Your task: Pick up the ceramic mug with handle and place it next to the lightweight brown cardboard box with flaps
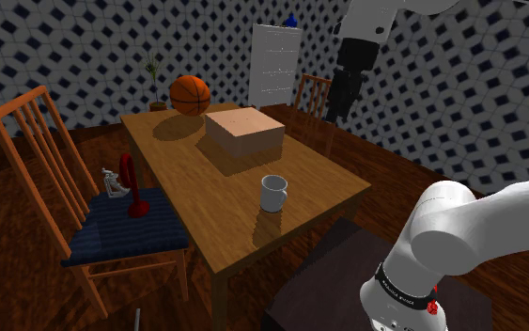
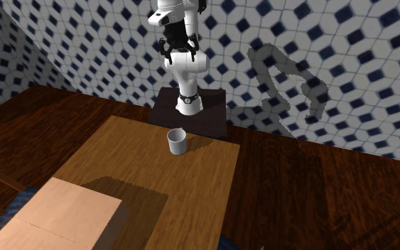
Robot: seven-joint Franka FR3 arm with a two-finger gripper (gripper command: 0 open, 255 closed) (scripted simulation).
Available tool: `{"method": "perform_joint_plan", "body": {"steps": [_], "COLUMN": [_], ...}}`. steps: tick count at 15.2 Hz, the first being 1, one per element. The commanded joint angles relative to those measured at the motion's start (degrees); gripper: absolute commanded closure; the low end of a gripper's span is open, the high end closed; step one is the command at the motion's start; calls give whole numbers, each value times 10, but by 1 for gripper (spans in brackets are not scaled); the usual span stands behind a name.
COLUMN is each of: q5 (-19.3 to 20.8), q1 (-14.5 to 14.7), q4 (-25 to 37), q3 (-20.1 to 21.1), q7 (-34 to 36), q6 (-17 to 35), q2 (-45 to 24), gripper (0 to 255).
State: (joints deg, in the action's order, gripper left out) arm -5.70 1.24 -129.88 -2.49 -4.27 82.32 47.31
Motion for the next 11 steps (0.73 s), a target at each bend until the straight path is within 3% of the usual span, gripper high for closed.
{"method": "perform_joint_plan", "body": {"steps": [1, 11], "q5": [0, 25], "q1": [0, -2], "q4": [0, -130], "q3": [0, -24], "q7": [0, -64], "q6": [0, 211], "q2": [0, -67], "gripper": [0, 0]}}
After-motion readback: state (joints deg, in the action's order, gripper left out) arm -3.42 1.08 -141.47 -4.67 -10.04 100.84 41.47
